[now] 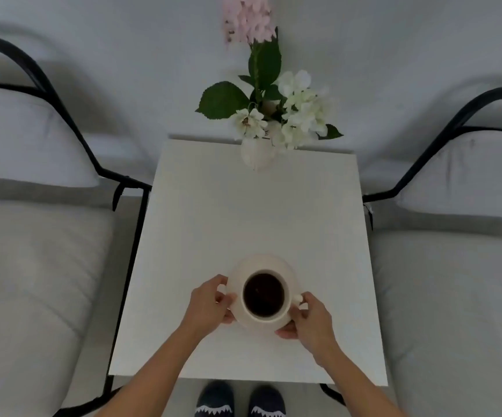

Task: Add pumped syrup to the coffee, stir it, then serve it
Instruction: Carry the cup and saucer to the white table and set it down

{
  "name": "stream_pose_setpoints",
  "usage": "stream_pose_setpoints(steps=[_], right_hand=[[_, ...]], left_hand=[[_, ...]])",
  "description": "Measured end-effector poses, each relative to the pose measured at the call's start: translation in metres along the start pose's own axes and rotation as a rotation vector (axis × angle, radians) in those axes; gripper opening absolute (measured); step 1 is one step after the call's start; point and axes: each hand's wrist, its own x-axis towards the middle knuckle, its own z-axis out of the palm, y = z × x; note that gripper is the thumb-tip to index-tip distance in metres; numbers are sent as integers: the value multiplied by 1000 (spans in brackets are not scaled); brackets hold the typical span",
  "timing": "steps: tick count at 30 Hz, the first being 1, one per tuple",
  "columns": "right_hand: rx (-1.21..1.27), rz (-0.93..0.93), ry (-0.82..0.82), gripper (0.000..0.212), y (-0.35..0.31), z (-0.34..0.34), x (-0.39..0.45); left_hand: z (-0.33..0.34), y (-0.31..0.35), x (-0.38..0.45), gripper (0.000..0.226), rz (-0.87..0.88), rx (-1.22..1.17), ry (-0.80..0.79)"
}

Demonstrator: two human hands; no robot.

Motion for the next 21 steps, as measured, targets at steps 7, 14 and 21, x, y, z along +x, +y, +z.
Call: stream_pose_setpoints(steps=[7,14,21], right_hand=[[-82,4,24,14,6,10,37],[-101,7,38,23,6,14,43],[-123,49,29,25,-2,12,40]], left_hand=[[4,-13,34,8,-38,68,1],[2,-8,43,17,-73,146,11],[3,-4,37,22,-69,137,78]])
